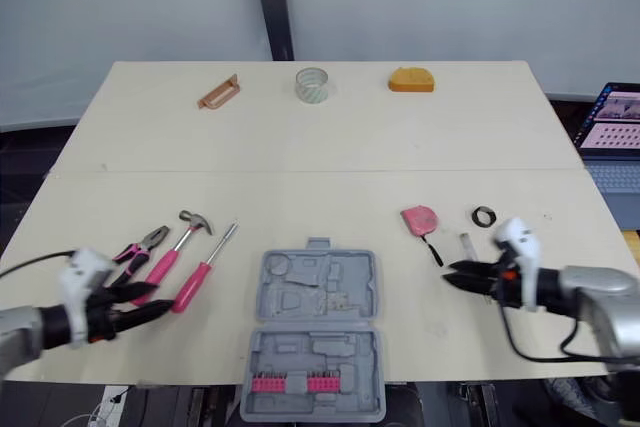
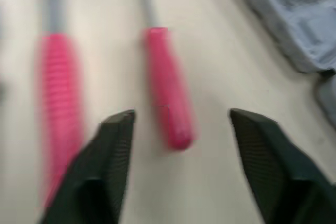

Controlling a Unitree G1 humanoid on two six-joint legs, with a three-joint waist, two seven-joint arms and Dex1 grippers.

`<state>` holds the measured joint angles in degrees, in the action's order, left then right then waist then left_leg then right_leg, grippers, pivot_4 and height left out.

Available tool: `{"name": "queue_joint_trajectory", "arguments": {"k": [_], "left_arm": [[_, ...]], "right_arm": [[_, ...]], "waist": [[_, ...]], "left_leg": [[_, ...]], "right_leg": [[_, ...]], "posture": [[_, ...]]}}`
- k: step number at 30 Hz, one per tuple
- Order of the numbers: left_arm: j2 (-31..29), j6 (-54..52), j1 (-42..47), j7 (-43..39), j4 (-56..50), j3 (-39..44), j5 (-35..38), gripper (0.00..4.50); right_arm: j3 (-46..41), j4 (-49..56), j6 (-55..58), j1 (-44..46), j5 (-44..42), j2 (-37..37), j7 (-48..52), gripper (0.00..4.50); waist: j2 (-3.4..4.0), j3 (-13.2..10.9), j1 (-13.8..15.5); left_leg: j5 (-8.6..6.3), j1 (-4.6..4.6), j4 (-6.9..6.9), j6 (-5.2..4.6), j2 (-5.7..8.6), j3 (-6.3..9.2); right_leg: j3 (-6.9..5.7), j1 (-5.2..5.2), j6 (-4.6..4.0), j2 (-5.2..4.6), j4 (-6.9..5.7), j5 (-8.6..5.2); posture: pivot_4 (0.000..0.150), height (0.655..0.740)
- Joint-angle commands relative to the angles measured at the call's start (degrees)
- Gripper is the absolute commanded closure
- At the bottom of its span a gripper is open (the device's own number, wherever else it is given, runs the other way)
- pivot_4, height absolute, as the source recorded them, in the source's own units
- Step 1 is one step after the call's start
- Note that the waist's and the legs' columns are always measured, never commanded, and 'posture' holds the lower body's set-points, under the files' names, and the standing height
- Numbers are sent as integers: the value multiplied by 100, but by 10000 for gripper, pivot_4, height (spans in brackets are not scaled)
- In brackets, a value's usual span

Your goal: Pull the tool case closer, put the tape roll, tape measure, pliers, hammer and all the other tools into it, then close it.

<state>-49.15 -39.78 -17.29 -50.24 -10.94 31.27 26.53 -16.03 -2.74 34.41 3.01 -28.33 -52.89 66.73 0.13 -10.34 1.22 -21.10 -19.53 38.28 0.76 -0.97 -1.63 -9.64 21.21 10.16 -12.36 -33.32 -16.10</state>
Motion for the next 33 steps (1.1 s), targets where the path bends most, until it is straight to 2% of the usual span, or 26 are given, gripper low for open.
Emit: {"name": "queue_joint_trajectory", "arguments": {"k": [1, 3, 10, 16, 33], "left_arm": [[-144, 396, -127, -105, 730, 803, -62, 0], [-180, 629, -140, -126, 1173, 1015, -109, 0], [-306, 1341, -114, -129, 2468, 1382, -288, 0], [-343, 1705, -67, -3, 3007, 1461, -333, 0], [-311, 1981, -138, 25, 3283, 1364, -403, 0]], "right_arm": [[-509, -860, -461, 80, 61, -166, 17, 9957], [-586, -1332, -688, 180, 180, -213, -33, 180], [-621, -2697, -1441, 514, 532, -341, 16, 180], [-495, -3435, -1887, 777, 766, -414, 86, 180], [-465, -3327, -1930, 856, 773, -380, 178, 180]], "waist": [[0, 0, -8], [0, 0, -25], [-1, -1, -143], [-1, -1, -210], [-1, -1, -283]], "left_leg": [[0, -1, -2, 0, 0, -4], [0, 2, -4, 0, 0, -13], [-1, 5, -14, -1, -1, -34], [-1, 11, -20, -1, -6, -40], [-7, 14, -21, 2, -8, -45]], "right_leg": [[3, 5, 0, 0, 0, 0], [12, 8, 0, 0, 0, 0], [35, 26, 0, 1, -6, 0], [38, 27, 0, 3, -6, 0], [40, 28, 0, 3, -7, 0]], "posture": [[1500, 7400], [1500, 7400], [1500, 7400], [1500, 7400], [1500, 7400]]}}
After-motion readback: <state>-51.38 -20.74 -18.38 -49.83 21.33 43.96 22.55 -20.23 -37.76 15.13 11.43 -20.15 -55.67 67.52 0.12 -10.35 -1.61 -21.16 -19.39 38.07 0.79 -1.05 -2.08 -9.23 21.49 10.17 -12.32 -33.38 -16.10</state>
